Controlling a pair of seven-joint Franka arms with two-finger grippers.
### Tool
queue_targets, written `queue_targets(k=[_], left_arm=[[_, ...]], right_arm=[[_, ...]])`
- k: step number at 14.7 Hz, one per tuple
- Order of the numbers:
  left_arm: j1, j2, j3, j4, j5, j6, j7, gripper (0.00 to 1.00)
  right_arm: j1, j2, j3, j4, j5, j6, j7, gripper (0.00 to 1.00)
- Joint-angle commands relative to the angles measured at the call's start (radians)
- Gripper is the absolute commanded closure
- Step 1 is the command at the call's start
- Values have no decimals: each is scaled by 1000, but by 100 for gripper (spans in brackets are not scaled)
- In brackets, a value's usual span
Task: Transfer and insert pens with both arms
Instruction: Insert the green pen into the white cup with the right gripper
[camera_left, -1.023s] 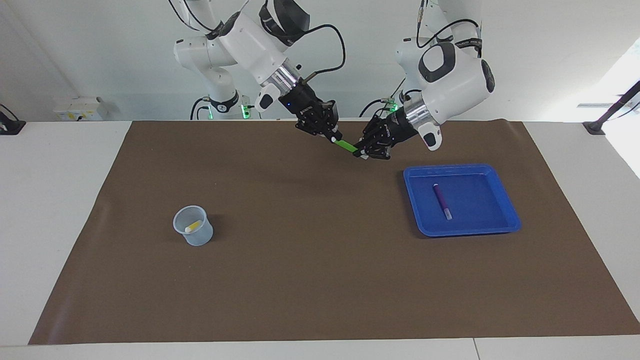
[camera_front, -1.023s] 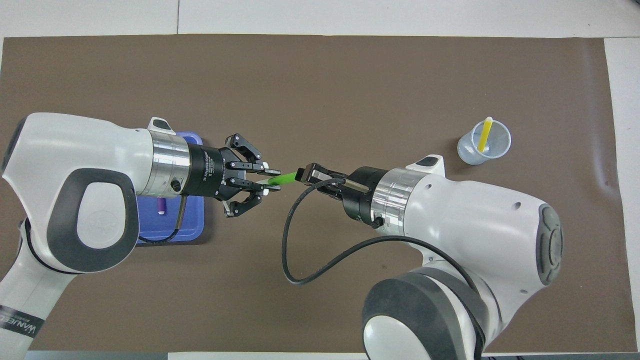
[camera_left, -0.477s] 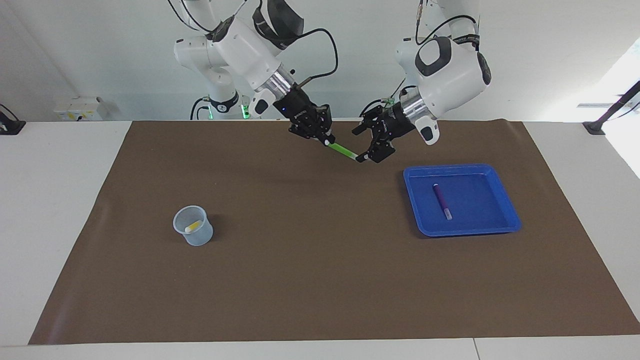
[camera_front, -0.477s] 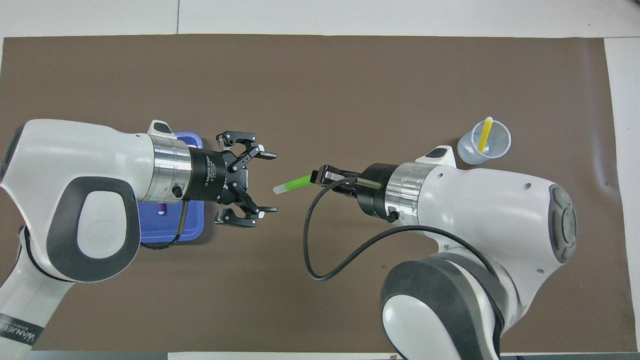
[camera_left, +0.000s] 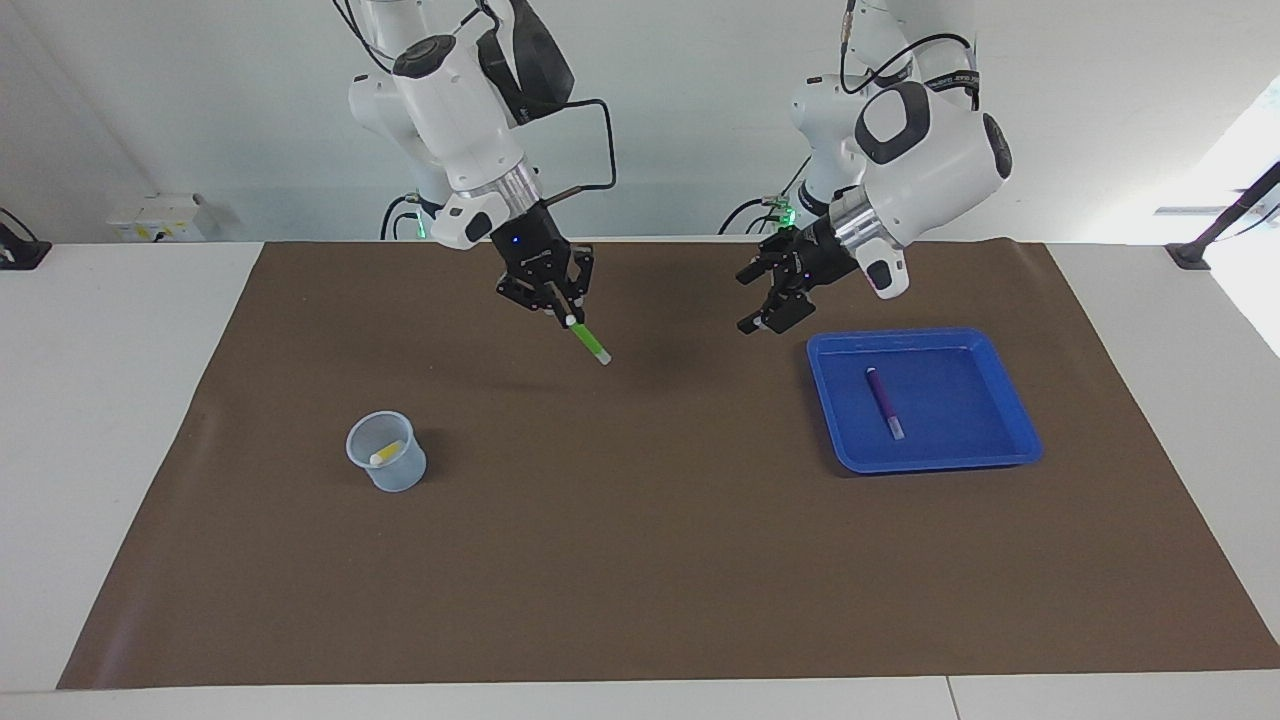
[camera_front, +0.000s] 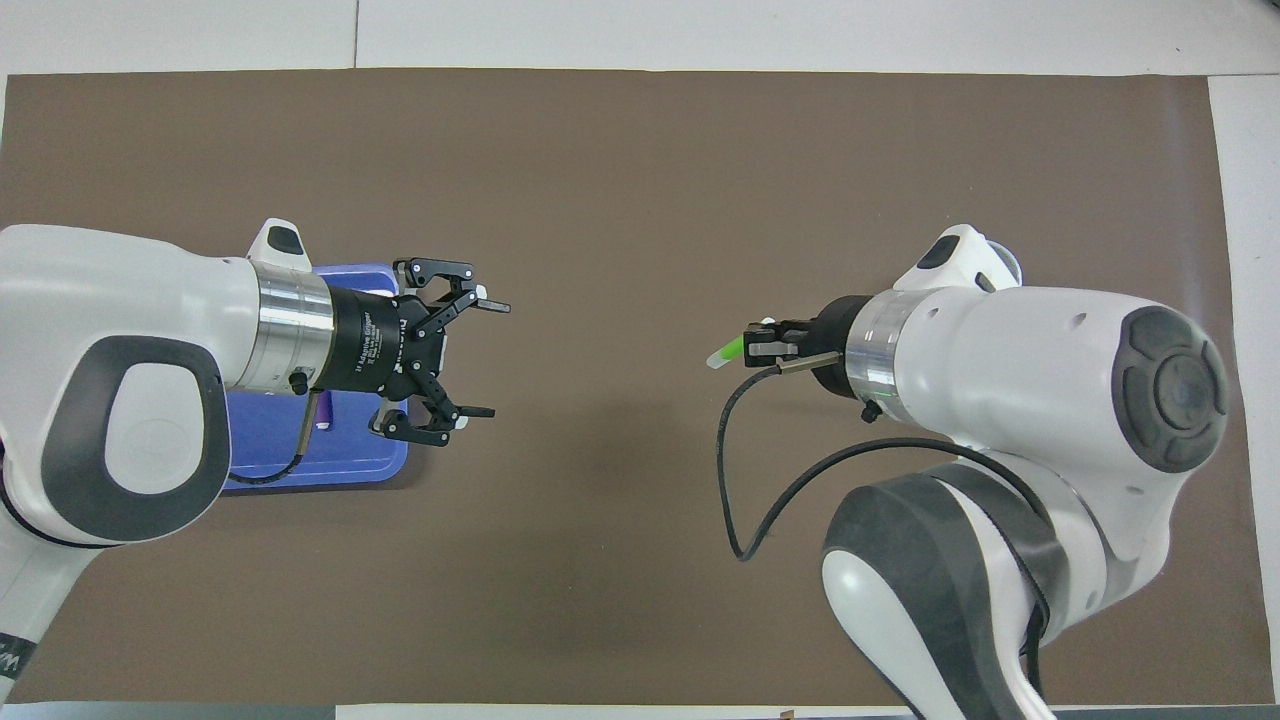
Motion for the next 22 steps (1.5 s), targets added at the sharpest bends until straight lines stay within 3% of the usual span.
queue_targets(k=[1,5,11,15,18,22], left_arm=[[69,-33,1,-29,100,-58,187,0],[198,-21,1,-27,246,-111,530,0],[243,105,-1,-27,551,-26,1092,0],[240,197,-1,-31,659,82,1287,0],[219,254,-1,-32,705,145,1310,0],[199,275,-1,-59,736,206,1315,2]], right_arm=[[-110,35,9,86,-133,-67,-212,100],[-240,112,8,241,-259,-186,-424,100],[-299,189,8,239,-301,-131,-469,100],[-307,195,8,203,-302,-131,-469,100],[-328,198,8,185,-302,-127,-503,100],[-343,177,8,113,-301,-91,-498,100]])
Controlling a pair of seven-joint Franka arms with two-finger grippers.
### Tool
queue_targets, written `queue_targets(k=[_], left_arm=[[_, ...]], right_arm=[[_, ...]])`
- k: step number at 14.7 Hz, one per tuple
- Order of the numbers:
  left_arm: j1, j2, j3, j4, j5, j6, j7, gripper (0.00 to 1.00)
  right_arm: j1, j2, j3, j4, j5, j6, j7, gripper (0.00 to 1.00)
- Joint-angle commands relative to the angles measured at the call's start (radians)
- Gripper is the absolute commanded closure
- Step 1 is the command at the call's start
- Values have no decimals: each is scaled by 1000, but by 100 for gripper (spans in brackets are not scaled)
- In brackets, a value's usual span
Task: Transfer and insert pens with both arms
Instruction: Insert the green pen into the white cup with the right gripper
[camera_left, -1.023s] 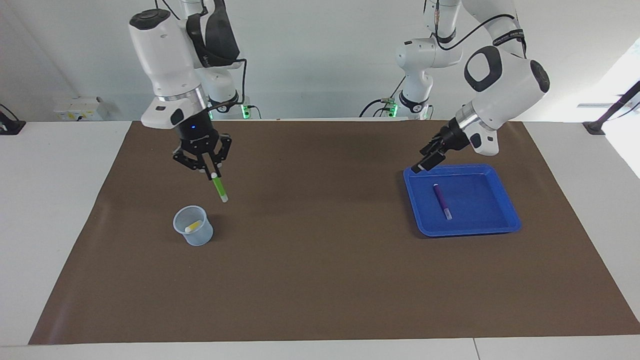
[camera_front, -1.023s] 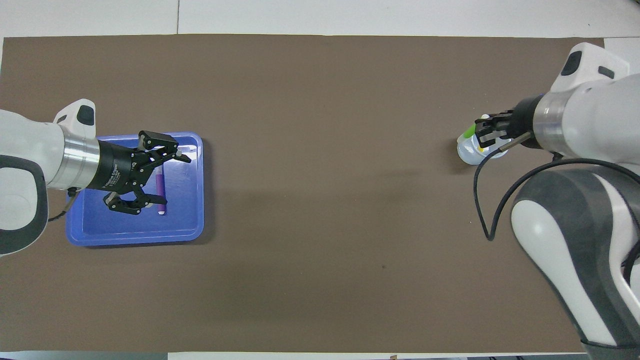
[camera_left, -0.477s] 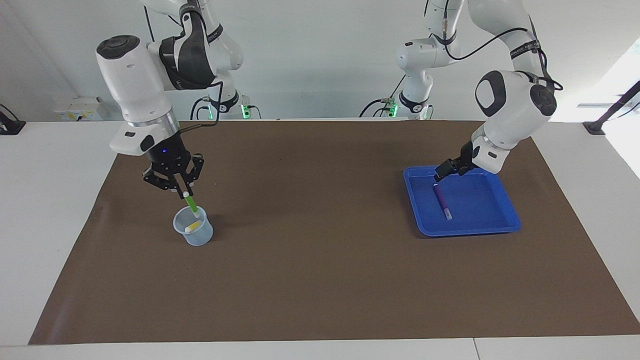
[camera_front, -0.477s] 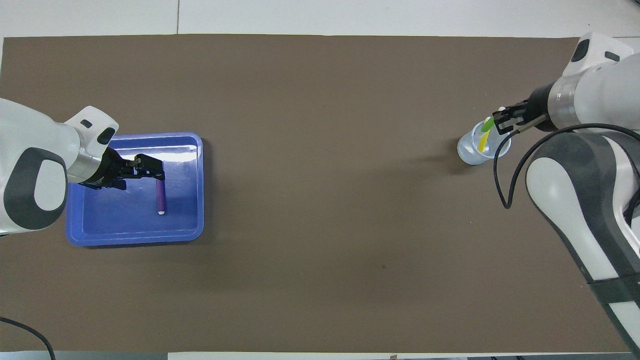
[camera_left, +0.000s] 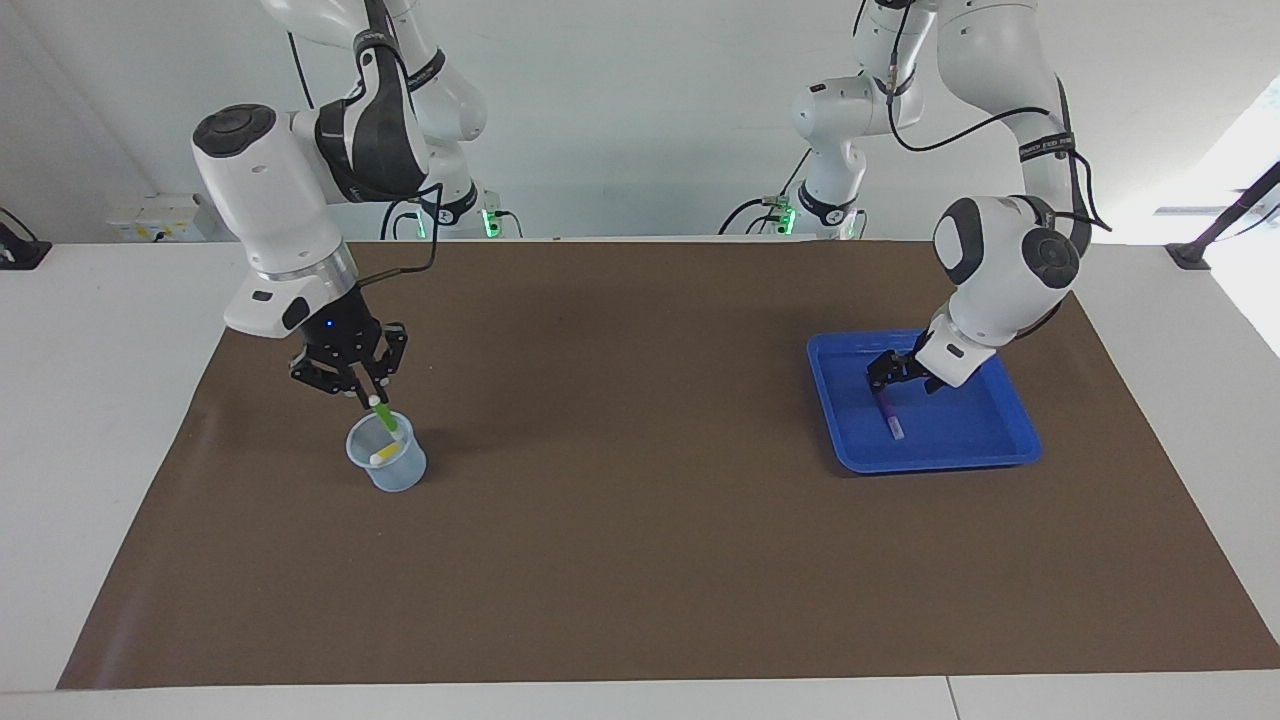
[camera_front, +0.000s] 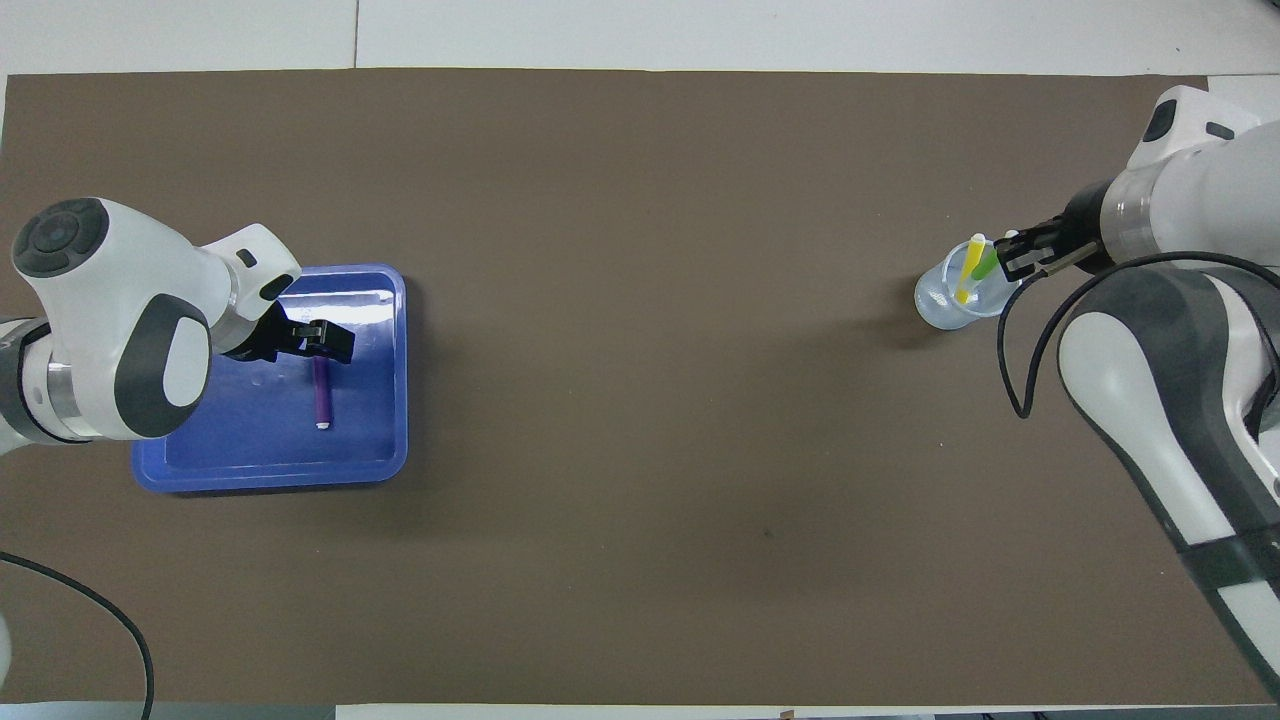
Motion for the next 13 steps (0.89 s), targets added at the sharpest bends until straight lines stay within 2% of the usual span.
queue_targets(k=[1,2,3,4,5,6,8,10,13], left_arm=[[-16,-2,6,-58,27,92,15,4],[-16,-4,6,-78,28,125,27,4],[-16,-5,6,-88,28,136,38,4],[-15,-7,8,-93,28,136,50,5],[-13,-7,8,-95,28,137,53,5],[-7,-7,6,-95,28,137,58,7],[-3,-7,6,-95,28,140,64,14],[-3,-7,6,-96,28,142,64,28],[-1,-5,8,-96,27,148,62,44]], right_arm=[[-26,-31,16,-62,-16,28,-15,100],[-29,-30,16,-65,-16,29,-18,91],[-29,-28,16,-60,-16,26,-19,58],[-31,-27,16,-59,-16,26,-18,37],[-31,-27,16,-59,-16,26,-19,7],[-29,-24,16,-48,-16,17,-18,0],[-29,-21,16,-11,-16,-18,-16,0],[-28,-27,16,33,-16,-81,-12,0],[-26,-33,18,146,-10,-237,-4,0]])
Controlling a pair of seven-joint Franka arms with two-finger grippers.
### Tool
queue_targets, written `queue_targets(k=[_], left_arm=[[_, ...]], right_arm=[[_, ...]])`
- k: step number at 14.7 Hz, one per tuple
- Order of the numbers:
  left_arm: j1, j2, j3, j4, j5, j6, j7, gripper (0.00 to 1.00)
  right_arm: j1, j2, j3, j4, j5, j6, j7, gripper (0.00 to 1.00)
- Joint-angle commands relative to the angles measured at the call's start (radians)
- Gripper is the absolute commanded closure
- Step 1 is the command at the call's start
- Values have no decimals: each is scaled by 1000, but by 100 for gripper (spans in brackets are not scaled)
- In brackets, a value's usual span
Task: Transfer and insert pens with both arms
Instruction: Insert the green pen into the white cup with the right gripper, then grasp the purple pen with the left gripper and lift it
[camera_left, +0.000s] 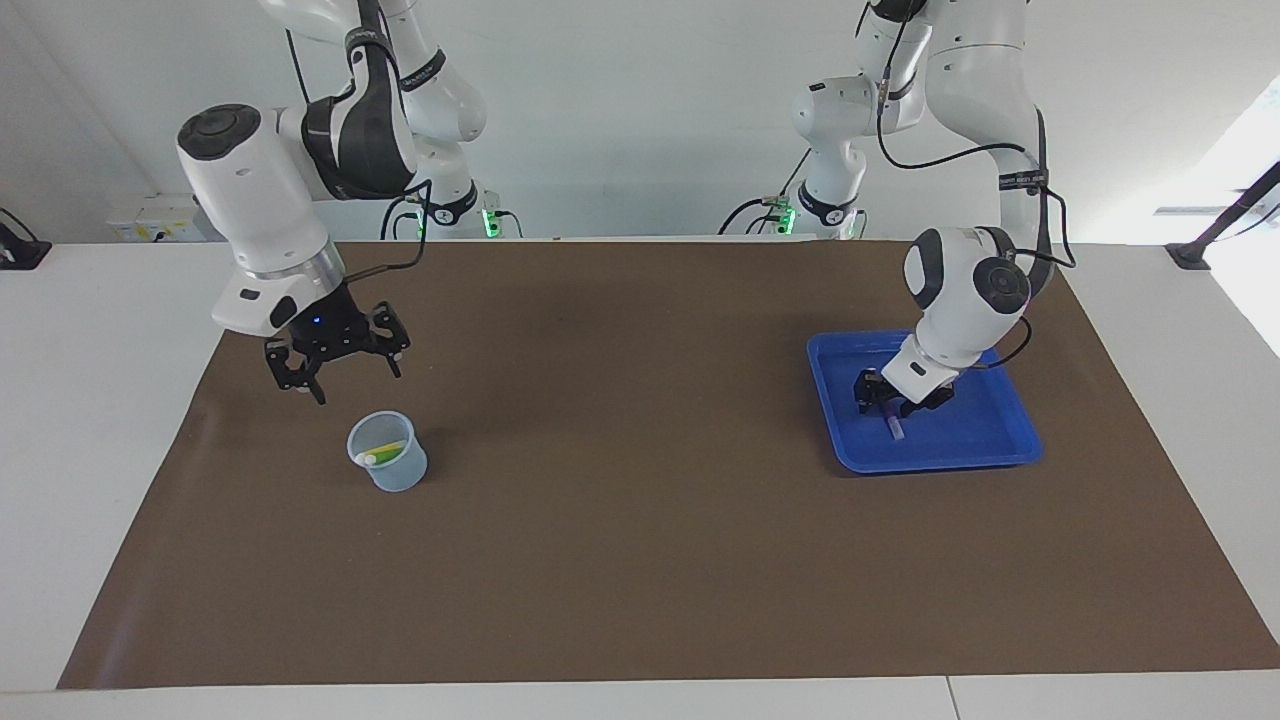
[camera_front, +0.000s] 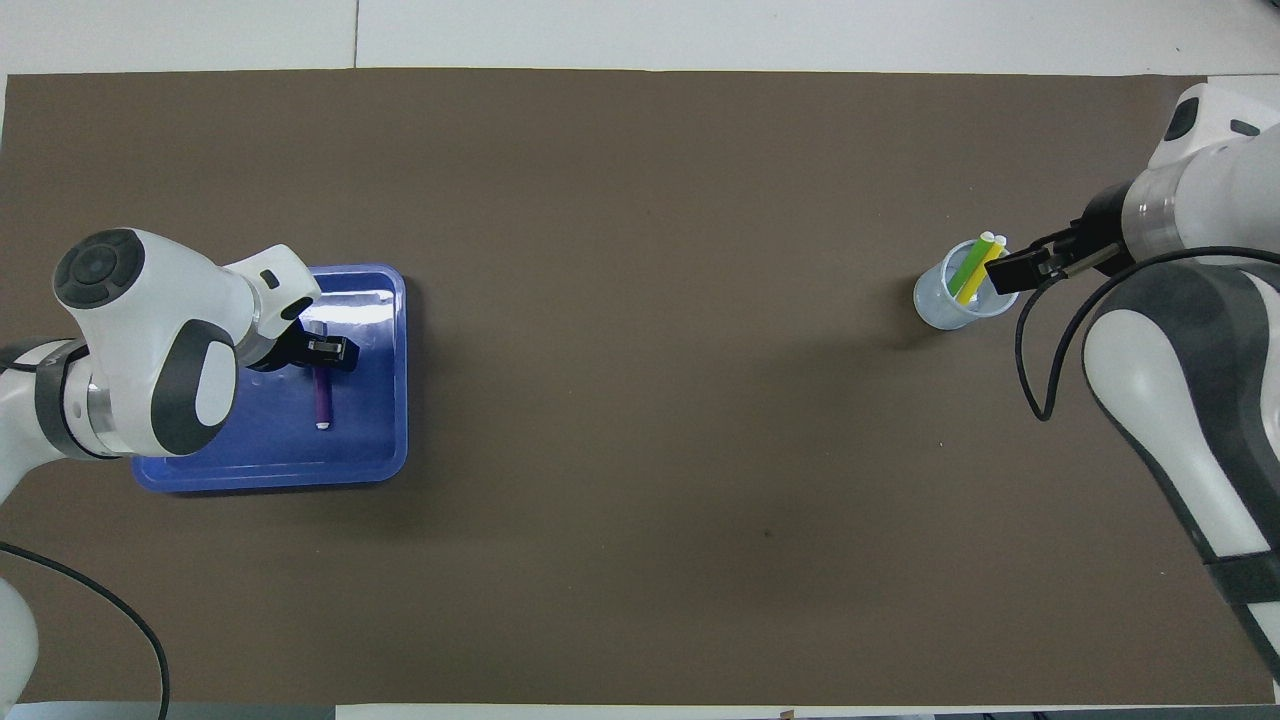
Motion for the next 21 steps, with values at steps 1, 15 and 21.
queue_targets(k=[1,15,21], left_arm=[[6,-14,2,-24,16,28,10,51],[47,-14,1,149,-14,-242,-2,100],[42,-27,1,347,-187,-553,-258,100]], right_arm=[[-17,-11,19,117,-10,-164,13,0],[118,-83,42,294,62,-491,516,0],[102,-149,33,142,411,-338,744,0]])
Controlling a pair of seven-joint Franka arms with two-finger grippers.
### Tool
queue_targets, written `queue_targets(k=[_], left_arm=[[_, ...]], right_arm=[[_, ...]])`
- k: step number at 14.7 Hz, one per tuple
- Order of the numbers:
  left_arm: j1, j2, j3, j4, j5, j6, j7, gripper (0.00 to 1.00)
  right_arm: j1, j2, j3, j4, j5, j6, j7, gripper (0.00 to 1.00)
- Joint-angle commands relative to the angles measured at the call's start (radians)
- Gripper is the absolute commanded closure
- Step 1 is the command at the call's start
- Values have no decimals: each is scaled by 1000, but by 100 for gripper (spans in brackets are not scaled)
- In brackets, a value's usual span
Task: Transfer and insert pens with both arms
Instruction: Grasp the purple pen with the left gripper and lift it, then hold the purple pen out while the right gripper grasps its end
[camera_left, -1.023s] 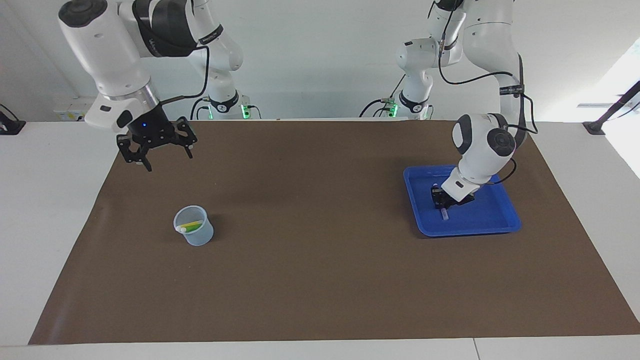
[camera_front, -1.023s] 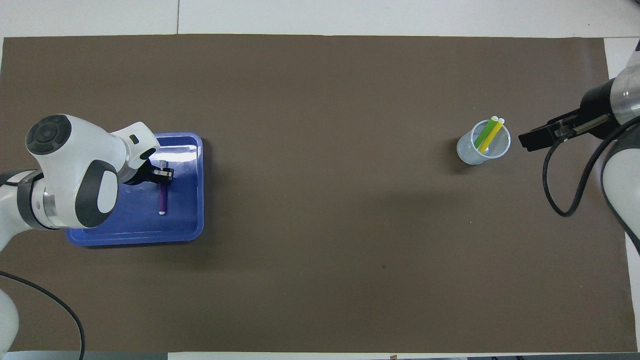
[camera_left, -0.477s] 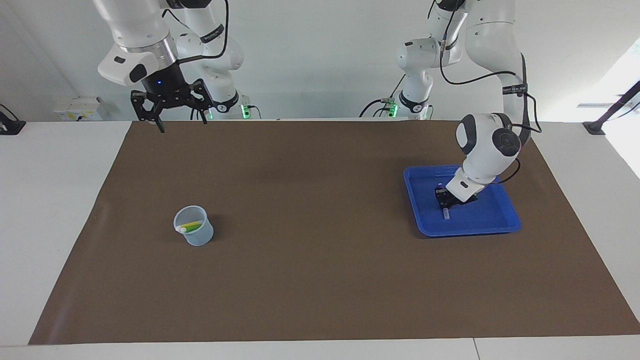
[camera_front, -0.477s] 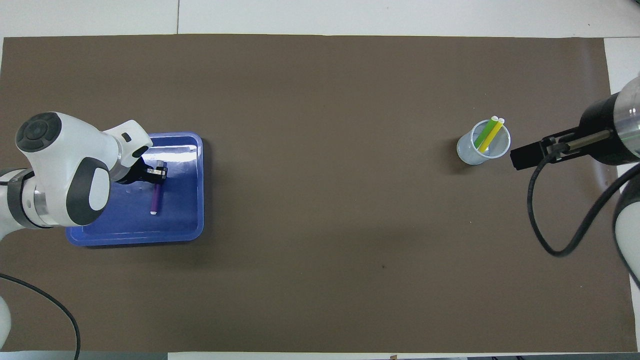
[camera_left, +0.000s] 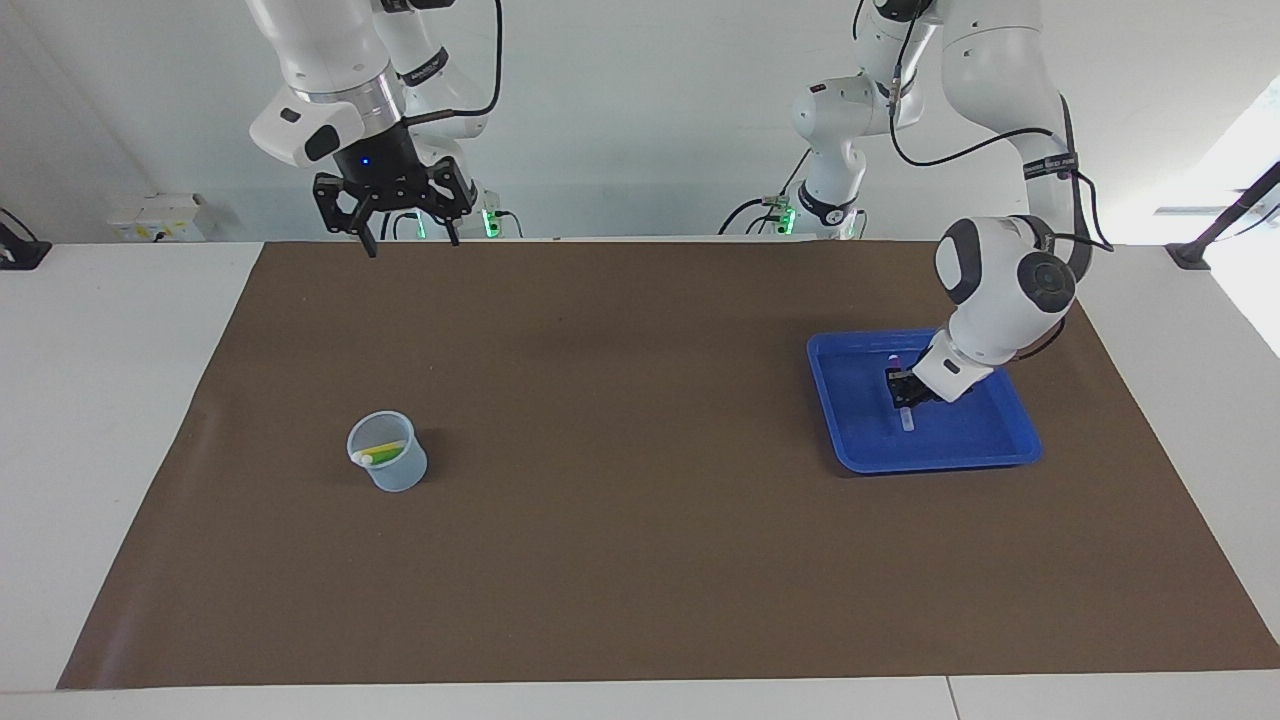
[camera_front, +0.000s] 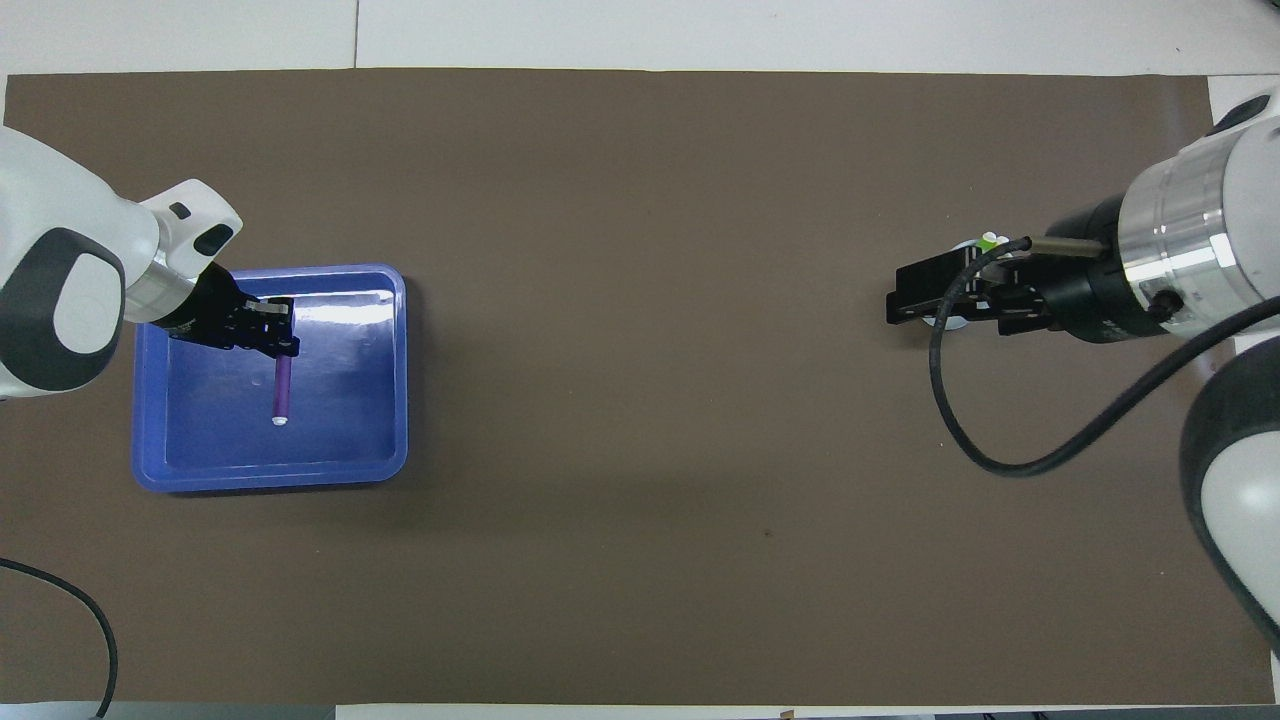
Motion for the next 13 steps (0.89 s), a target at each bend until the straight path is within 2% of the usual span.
queue_targets(k=[1,3,6,9,13], left_arm=[[-4,-8,-3,88,-101,-132,-193,100],[-14,-10,-11,132,-170,-177,-382,100],[-40,-54,-26,128,-272,-174,-665,100],[-88,-62,-26,125,-361,-162,-958,100],[-129,-81,-26,94,-488,-127,-1183,100]], right_arm=[[-18,-83,-3,-145,173,102,97,0],[-6,-111,-3,-204,250,174,175,0],[-2,-136,-1,-253,323,231,204,0],[-1,-165,-1,-316,383,309,200,0],[73,-197,3,-402,394,479,191,0]])
